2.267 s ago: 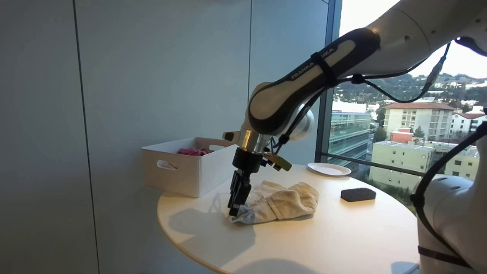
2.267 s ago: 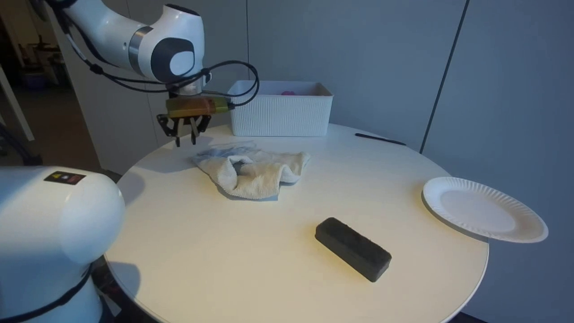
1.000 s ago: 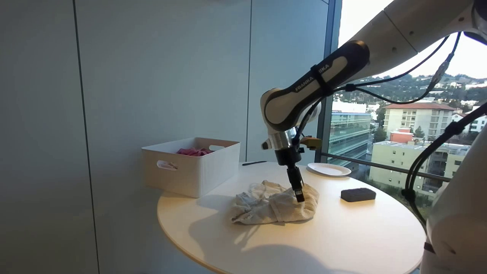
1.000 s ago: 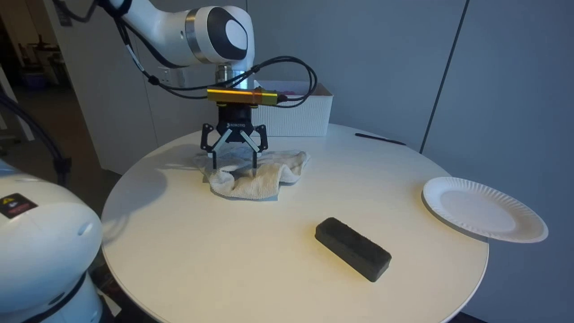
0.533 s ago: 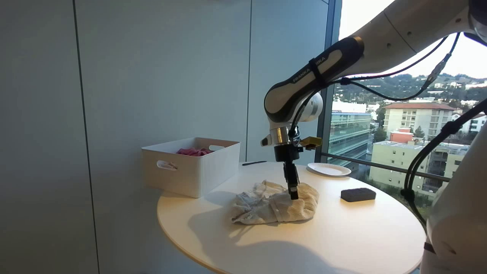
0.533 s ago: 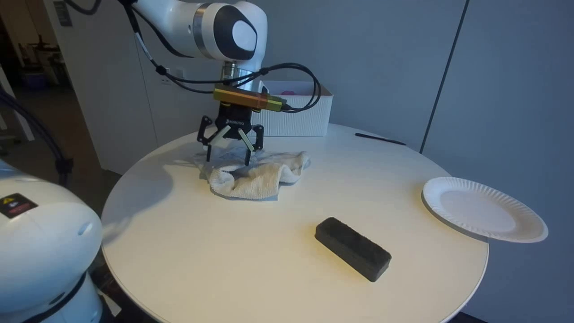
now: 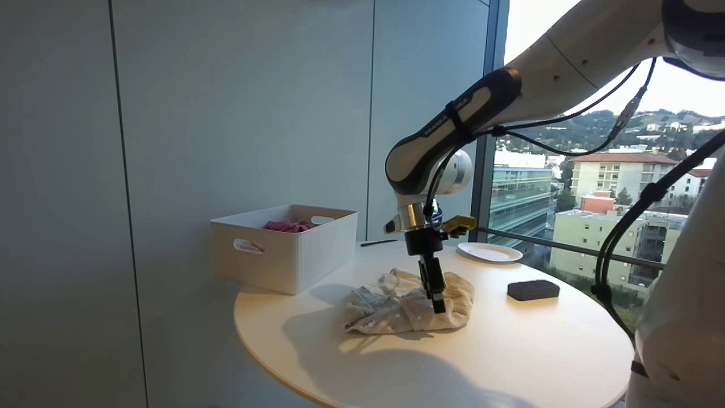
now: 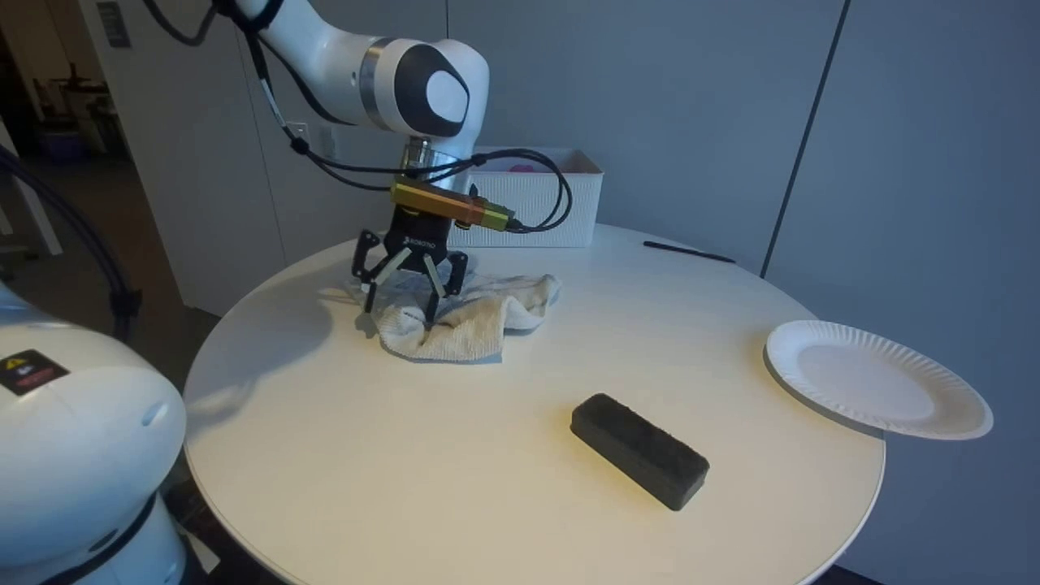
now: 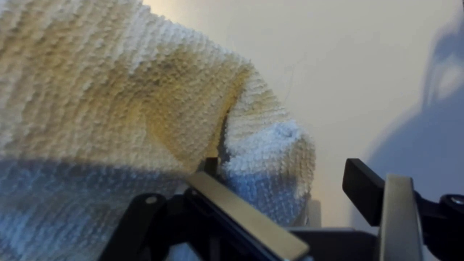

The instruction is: Pick up the white towel from the white basket and put it on the table, fold the white towel twice

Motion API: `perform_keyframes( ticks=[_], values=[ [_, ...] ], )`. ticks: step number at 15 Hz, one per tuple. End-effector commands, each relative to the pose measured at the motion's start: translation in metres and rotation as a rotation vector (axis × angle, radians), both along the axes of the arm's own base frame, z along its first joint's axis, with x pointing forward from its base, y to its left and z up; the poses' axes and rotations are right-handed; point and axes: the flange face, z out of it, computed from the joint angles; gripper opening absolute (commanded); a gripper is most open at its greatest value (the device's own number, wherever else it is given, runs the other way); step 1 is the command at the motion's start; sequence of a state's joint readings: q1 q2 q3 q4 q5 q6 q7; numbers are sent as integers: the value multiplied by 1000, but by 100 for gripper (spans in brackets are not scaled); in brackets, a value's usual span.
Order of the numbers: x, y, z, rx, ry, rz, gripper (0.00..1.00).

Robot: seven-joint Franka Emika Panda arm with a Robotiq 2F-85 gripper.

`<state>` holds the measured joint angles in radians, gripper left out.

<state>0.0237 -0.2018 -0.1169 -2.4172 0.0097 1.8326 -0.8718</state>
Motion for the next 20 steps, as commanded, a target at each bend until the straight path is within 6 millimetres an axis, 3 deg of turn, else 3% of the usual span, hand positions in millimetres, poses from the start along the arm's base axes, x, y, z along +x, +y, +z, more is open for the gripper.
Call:
perform_keyframes(
  ticks=[1,7,9,10,14,16,18,20],
  values=[
    [7,2,-6,35,15,25,58],
    [6,4,-7,46,4,47,12],
    [5,8,7,-4,-51,76,11],
    [5,10,17,-45,-92,96,6],
    [-1,12,88,-151,-249,153,10],
    [8,6,119,-200,-340,165,11],
    [26,-3,133,-246,-441,161,11],
    [49,-12,127,-271,-506,139,11]
  ],
)
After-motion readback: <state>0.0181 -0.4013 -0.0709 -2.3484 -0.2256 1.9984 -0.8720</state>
